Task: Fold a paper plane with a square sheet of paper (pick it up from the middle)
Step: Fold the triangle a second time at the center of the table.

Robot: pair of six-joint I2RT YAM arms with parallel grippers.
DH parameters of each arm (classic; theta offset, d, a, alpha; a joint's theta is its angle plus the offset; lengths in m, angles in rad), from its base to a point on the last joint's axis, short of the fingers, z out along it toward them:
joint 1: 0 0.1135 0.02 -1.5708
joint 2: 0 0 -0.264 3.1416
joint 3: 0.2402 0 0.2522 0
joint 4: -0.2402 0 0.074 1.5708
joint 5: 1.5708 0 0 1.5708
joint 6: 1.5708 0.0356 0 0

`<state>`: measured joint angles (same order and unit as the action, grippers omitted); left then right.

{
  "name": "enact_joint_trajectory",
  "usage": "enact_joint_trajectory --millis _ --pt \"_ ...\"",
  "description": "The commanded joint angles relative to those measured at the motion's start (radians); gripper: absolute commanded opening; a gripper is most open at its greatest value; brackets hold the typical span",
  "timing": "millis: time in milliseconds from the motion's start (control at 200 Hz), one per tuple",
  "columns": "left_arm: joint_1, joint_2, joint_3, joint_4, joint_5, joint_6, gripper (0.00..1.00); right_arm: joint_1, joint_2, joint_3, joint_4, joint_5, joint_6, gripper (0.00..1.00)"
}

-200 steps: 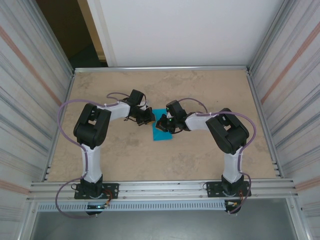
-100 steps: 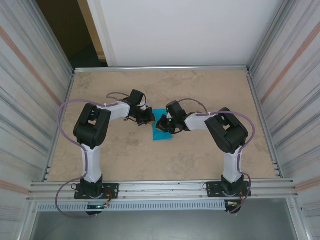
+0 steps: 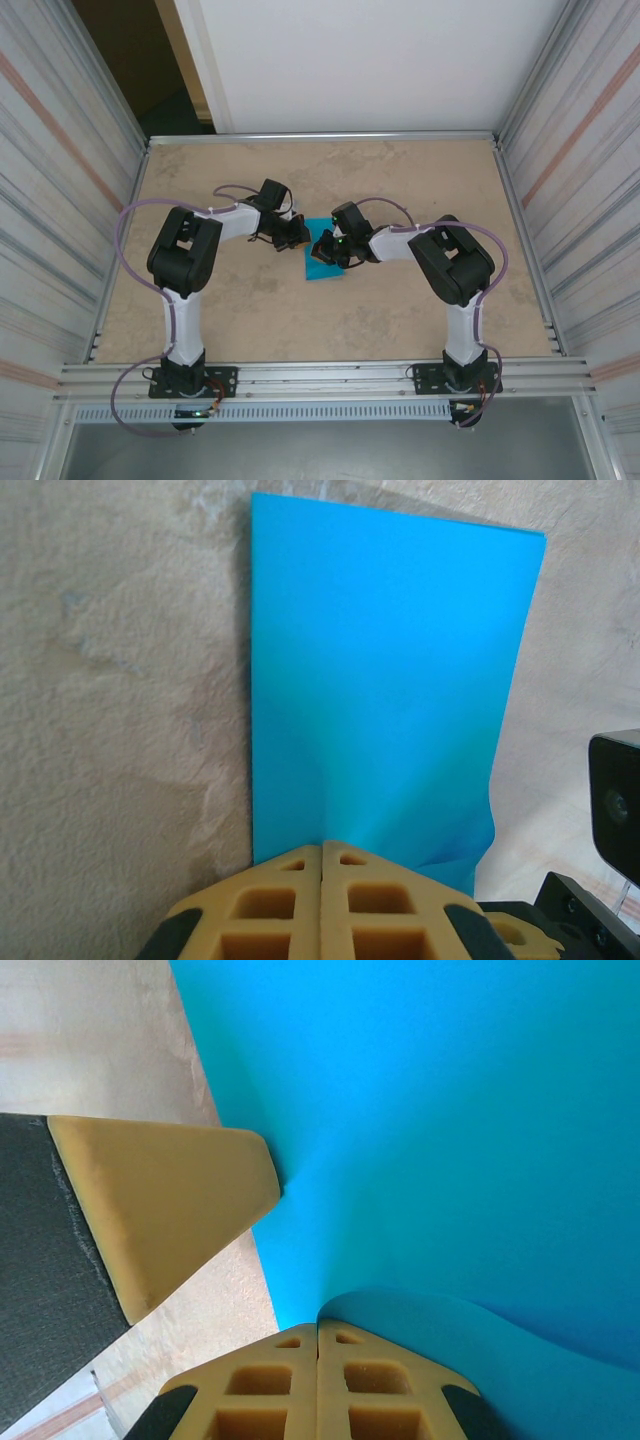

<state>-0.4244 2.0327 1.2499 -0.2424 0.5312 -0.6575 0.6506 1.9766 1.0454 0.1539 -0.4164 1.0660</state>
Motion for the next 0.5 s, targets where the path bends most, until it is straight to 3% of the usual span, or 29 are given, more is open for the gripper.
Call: enact_joint_trajectory --millis 0,491 --pt "0.009 0.015 -0.011 -0.058 -0.017 0.02 0.0 0.007 0.019 0.02 0.007 -0.002 0.015 0.0" --pt "0.016 -0.005 0.011 -0.068 -0.023 0.025 0.0 0.007 0.019 0.02 -0.065 0.052 0.018 0.0"
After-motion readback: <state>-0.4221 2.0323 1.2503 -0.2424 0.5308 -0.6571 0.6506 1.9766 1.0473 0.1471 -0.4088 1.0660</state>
